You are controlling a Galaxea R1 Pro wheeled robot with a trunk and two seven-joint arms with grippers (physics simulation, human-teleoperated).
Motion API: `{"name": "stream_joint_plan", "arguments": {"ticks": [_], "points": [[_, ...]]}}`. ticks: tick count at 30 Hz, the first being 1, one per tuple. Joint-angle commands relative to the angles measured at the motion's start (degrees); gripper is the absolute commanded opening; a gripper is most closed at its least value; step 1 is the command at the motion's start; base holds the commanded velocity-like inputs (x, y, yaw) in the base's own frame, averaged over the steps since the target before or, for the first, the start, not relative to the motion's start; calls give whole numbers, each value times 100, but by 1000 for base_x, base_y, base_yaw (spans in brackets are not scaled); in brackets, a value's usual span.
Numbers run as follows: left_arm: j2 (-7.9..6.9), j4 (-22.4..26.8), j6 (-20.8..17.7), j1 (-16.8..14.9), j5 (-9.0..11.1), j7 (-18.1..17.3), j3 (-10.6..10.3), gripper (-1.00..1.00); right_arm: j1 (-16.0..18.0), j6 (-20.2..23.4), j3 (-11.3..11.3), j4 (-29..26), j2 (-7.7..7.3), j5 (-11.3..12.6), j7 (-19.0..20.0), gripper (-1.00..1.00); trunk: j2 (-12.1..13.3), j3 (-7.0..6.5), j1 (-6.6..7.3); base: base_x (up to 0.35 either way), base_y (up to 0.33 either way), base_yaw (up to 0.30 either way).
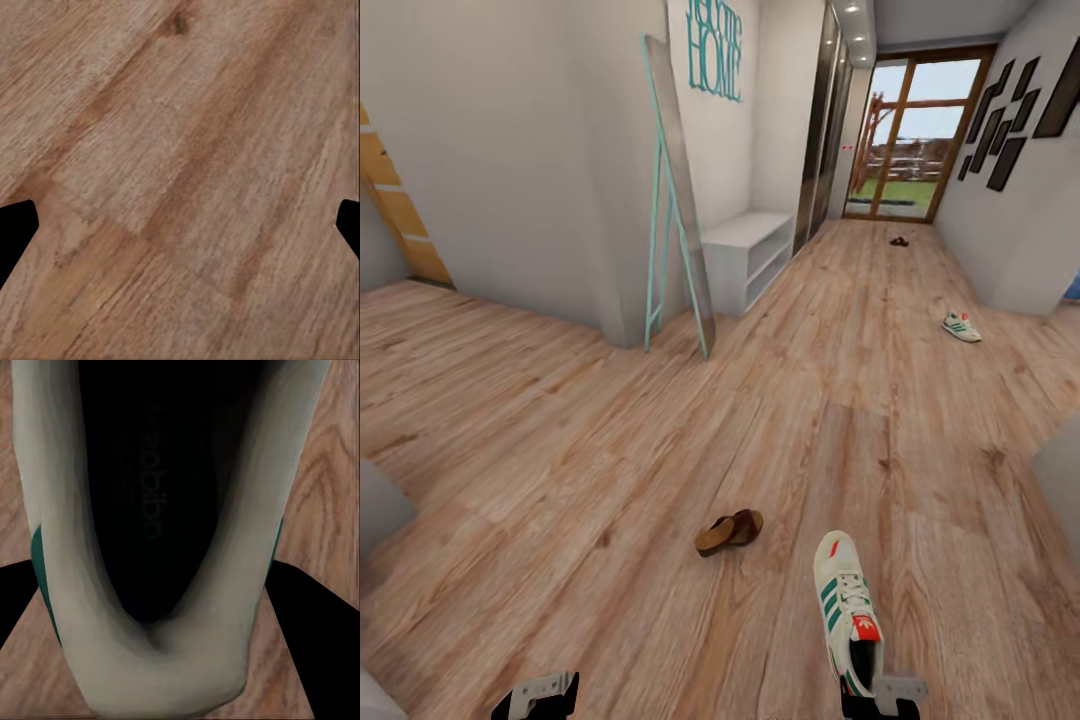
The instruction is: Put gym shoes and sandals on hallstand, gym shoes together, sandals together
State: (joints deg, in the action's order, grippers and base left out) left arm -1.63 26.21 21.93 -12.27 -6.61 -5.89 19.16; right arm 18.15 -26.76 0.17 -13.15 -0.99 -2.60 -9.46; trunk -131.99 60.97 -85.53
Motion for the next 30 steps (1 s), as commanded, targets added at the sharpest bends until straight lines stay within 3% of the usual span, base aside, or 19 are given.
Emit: {"name": "stream_joint_plan", "arguments": {"ticks": [1, 30], "points": [[4, -2, 21, -3, -60, -35, 49, 100, 5, -13, 0, 6, 1, -28, -21, -100, -2, 7, 1, 0, 0, -262], [4, -2, 21, -3, -60, -35, 46, 100, 5, -13, 1, -1, 2, -22, -21, -100, -2, 28, 1, 0, 0, -222]]}}
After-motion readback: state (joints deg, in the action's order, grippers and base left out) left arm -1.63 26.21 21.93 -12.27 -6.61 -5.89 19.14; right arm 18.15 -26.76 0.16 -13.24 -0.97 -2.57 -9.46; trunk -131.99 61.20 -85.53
